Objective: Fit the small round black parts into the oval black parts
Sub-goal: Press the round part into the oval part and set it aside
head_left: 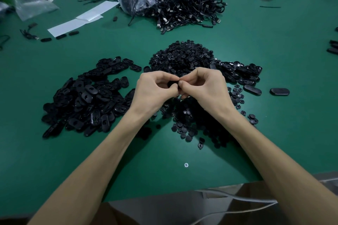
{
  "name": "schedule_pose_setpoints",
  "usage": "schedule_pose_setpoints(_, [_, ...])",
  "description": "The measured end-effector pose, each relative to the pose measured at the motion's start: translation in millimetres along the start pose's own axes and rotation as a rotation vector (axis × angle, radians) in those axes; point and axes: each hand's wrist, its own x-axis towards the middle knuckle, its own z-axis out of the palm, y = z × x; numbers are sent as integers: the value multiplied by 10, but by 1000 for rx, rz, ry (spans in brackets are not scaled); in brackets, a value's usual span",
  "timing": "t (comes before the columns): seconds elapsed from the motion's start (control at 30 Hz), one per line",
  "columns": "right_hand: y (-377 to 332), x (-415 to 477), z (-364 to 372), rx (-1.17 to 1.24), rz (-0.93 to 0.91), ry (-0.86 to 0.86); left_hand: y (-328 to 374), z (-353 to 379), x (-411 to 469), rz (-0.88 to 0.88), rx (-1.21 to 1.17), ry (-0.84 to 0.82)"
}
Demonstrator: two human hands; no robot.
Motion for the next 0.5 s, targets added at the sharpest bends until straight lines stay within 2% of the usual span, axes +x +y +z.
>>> schedule_pose_setpoints(0.17, [-10, 5, -25, 28, -2, 4, 34, -90, 3, -5, -162, -76])
schedule_pose_setpoints(0.37, [-14, -4, -29, 29, 2, 9, 41, -73, -3, 9, -149, -80])
schedule_pose_setpoints(0.5, [-8, -11, 1, 11, 22, 19, 26, -39, -10, 18, -14, -38])
